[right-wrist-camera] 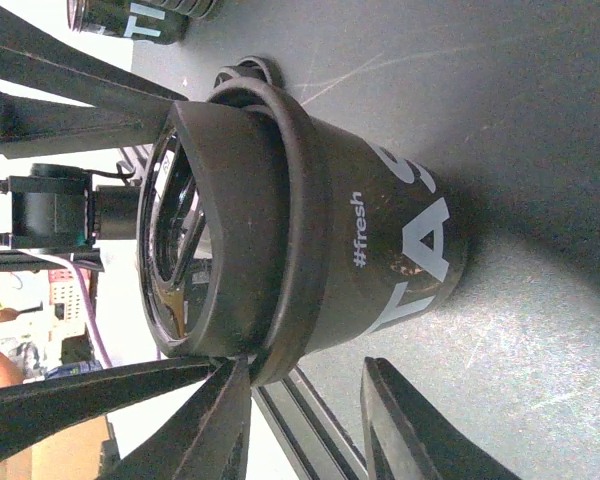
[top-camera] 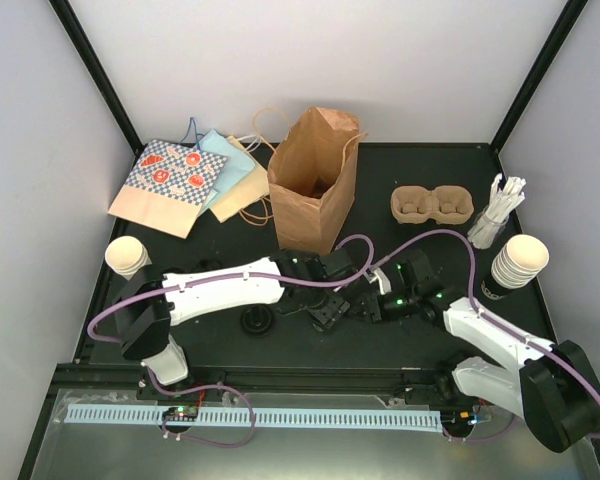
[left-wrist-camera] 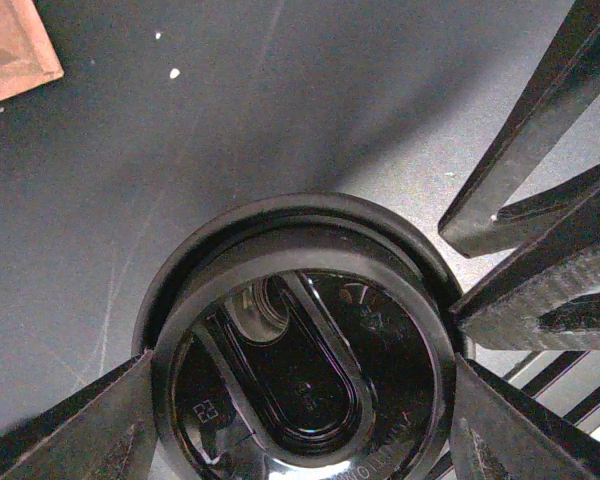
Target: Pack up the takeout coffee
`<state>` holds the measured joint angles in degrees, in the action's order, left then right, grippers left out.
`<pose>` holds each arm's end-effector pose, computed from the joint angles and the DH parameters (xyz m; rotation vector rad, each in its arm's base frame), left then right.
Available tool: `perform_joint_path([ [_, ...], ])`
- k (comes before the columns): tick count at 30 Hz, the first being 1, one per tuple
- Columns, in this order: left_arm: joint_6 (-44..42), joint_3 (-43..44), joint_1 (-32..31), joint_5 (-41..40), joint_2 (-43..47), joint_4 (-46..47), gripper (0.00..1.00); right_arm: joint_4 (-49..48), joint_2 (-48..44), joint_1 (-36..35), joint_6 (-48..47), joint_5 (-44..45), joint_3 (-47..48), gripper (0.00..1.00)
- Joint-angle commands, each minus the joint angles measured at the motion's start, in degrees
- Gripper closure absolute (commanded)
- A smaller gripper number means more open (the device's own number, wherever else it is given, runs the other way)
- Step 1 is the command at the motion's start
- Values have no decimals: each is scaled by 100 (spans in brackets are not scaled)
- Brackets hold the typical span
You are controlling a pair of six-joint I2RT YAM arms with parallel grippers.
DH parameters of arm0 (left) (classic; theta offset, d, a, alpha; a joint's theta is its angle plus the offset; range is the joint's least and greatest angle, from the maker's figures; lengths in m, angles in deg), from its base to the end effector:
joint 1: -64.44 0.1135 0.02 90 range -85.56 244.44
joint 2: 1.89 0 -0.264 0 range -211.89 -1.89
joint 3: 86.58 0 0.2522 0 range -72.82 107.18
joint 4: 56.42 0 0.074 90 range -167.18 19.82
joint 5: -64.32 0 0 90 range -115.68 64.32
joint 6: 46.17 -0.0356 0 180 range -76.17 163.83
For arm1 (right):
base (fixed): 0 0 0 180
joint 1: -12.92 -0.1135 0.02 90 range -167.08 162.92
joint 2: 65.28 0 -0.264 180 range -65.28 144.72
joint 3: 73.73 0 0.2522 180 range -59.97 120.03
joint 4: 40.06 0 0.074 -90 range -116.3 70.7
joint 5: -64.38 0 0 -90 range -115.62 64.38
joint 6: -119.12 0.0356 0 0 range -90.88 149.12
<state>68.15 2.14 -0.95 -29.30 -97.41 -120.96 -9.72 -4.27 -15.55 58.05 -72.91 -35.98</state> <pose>0.1398 -0.2999 0.2426 0.9874 2.6784 -0.2668 0.1475 0.1098 0.1658 -0.3668 2.6230 1.4207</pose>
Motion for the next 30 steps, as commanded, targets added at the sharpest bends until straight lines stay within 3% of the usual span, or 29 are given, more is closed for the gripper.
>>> perform_joint_path([
  [1,193,-268,-95,-27,33,385,29,-150,52,-78,139,159,-216,67],
  [9,271,-685,-254,-143,160,471,35,-77,-689,-80,515,625,-35,64],
  [19,239,-1044,-316,21,181,691,39,-319,73,-93,504,580,-333,66],
  [30,448,-1473,-387,258,139,979,41,508,186,-191,535,1767,-507,76],
])
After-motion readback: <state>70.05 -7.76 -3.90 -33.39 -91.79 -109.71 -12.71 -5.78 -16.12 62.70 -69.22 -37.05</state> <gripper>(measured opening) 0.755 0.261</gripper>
